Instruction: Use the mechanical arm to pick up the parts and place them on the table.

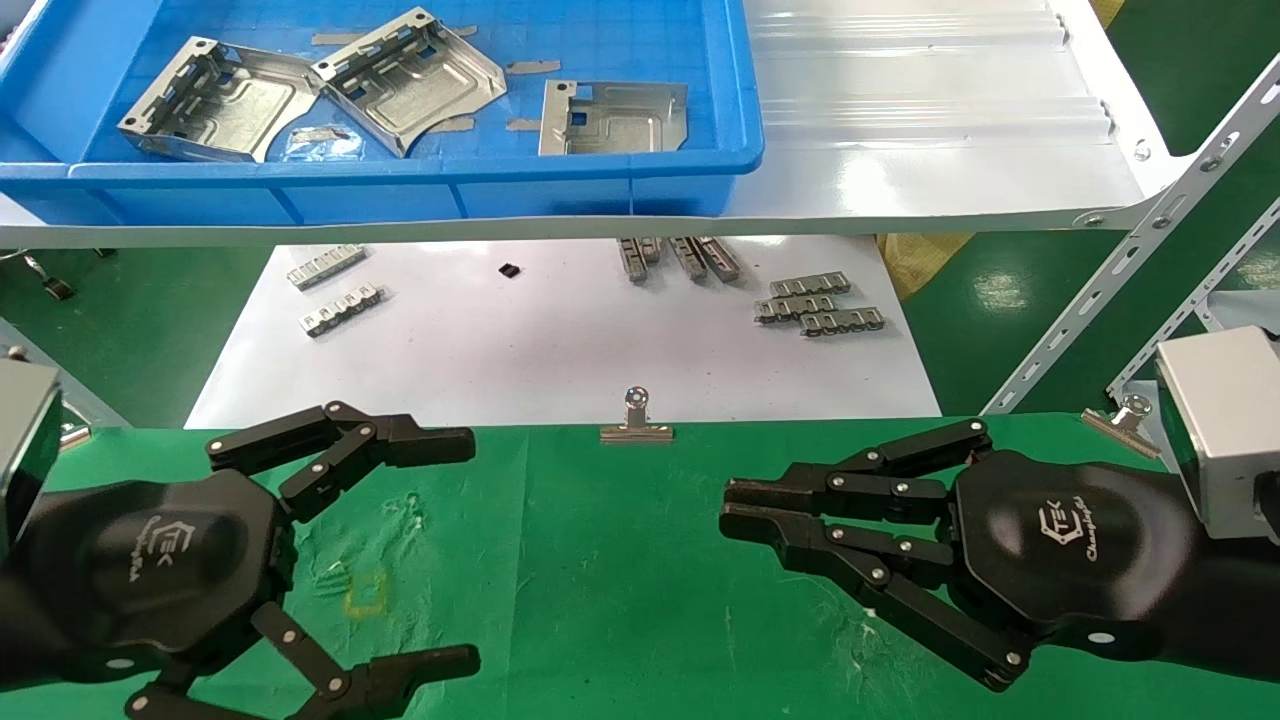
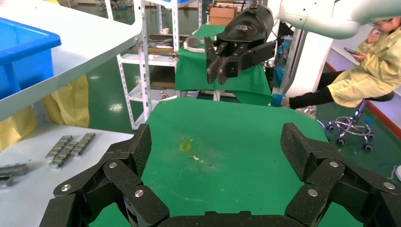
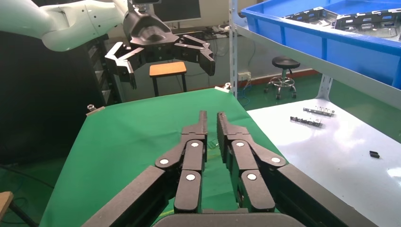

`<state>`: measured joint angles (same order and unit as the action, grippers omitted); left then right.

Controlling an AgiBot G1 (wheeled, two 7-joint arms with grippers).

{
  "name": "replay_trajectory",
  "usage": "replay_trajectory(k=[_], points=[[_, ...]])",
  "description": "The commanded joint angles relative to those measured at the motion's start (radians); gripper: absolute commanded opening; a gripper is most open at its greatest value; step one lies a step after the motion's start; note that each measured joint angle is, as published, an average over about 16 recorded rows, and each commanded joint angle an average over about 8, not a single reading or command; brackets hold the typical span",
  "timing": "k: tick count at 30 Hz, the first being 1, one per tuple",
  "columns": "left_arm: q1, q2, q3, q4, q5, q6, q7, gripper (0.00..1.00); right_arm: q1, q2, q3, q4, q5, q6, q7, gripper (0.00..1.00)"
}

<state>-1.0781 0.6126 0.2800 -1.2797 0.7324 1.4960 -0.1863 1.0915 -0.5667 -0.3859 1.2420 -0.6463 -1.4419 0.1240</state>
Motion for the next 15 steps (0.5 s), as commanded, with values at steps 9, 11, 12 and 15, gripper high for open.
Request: replay_trajectory(k=[9, 11, 12, 15], points=[[0.0, 0.0, 0.0, 0.0, 0.0, 0.0, 0.0, 1.0, 0.0, 0.0, 0.0, 0.0, 0.0, 0.0, 0.0, 0.0], [0.0, 0.0, 0.0, 0.0, 0.0, 0.0, 0.0, 1.0, 0.0, 0.0, 0.0, 0.0, 0.0, 0.0, 0.0, 0.0], [0.0, 0.0, 0.0, 0.0, 0.0, 0.0, 0.0, 1.0, 0.0, 0.0, 0.0, 0.0, 0.0, 0.0, 0.0, 0.0], [0.0, 0.0, 0.0, 0.0, 0.0, 0.0, 0.0, 1.0, 0.0, 0.0, 0.0, 0.0, 0.0, 0.0, 0.0, 0.0]])
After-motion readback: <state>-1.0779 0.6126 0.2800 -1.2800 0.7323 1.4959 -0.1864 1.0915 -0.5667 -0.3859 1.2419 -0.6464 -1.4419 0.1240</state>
